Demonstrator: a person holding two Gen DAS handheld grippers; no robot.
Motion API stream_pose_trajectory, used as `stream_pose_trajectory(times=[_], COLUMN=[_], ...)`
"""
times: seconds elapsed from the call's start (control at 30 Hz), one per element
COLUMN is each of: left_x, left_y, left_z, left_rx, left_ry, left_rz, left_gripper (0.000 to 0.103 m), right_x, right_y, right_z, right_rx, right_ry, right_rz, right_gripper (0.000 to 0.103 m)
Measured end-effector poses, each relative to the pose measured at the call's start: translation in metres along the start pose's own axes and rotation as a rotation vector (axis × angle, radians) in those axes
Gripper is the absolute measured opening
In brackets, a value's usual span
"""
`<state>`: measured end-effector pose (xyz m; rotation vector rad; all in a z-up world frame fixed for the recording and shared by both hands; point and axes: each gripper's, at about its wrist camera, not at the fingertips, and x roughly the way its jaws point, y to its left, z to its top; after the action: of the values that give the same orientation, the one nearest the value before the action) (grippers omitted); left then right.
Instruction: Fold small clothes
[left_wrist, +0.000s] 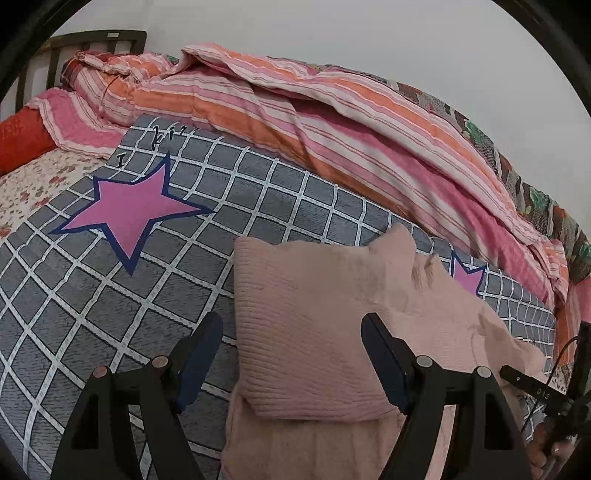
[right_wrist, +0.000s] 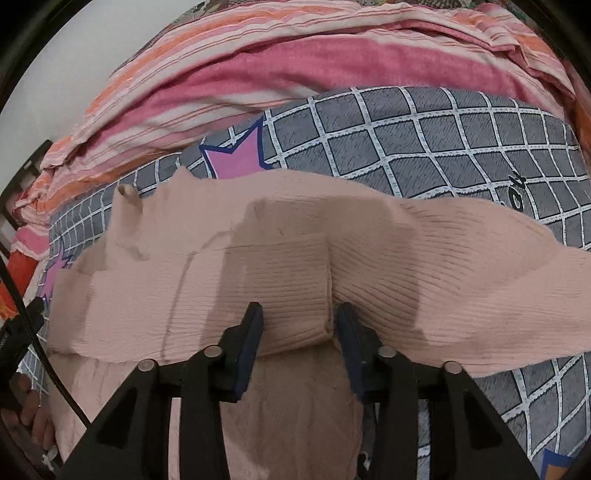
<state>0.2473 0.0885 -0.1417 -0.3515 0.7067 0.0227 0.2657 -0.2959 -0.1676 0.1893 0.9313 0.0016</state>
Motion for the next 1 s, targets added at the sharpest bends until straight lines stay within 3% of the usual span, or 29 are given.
stream_pose_trajectory(times=[0.03,0.13,0.3,0.4,0.5,0.6,0.67,0.7,0.73,0.9,1.0], left_x=[0.000,-0.003,-0.006,-0.003,0.012,0.030,0.032,0.031,0.032,0.033,0.034], left_y=[-0.001,-0.005,-0.014,-0.025,-0.034,-0.035,-0.037,-0.040,-0.041,-0.044,-0.044], left_z=[0.000,-0.001,-0.002,-0.006,-0.013,-0.019,-0.021,-0.023,-0.024,-0.027,-0.026], left_rx=[0.004,0.022,0.064,0.110,0.169,0.189,0.205,0.218,0.228,0.248,0.246], left_ry=[-0.003,-0.013,-0.020,0.000,0.051,0.125,0.128,0.124,0.122,0.122,0.121], left_rz=[0.001,-0.015,-0.059,-0.062,0.008,0.063,0.081,0.084,0.087,0.101,0.101], left_gripper=[0.076,0.076,0.076,0.076,0.076,0.076,0.077,0.079,0.081,0.083,0.084], right_x=[-0.002,-0.015,-0.046,-0.035,-0.019,-0.027,-0.042,-0.052,-0.061,-0.096,-0.107], right_y=[0.002,-0.002,-0.011,-0.013,-0.019,-0.020,-0.031,-0.042,-0.052,-0.127,-0.172], right_z=[-0.001,-0.001,-0.008,-0.011,-0.014,-0.011,-0.017,-0.019,-0.022,-0.034,-0.045], right_rx=[-0.012,0.000,0.002,-0.013,0.008,0.013,0.014,0.025,0.036,0.150,0.238], right_ry=[-0.014,-0.064,-0.157,-0.116,-0.024,-0.046,-0.084,-0.116,-0.133,-0.170,-0.169], right_rz=[0.002,0.093,0.108,0.049,0.038,0.048,-0.002,-0.049,-0.075,-0.179,-0.195], right_gripper=[0.004,0.005,0.004,0.004,0.006,0.014,0.033,0.049,0.055,0.055,0.065])
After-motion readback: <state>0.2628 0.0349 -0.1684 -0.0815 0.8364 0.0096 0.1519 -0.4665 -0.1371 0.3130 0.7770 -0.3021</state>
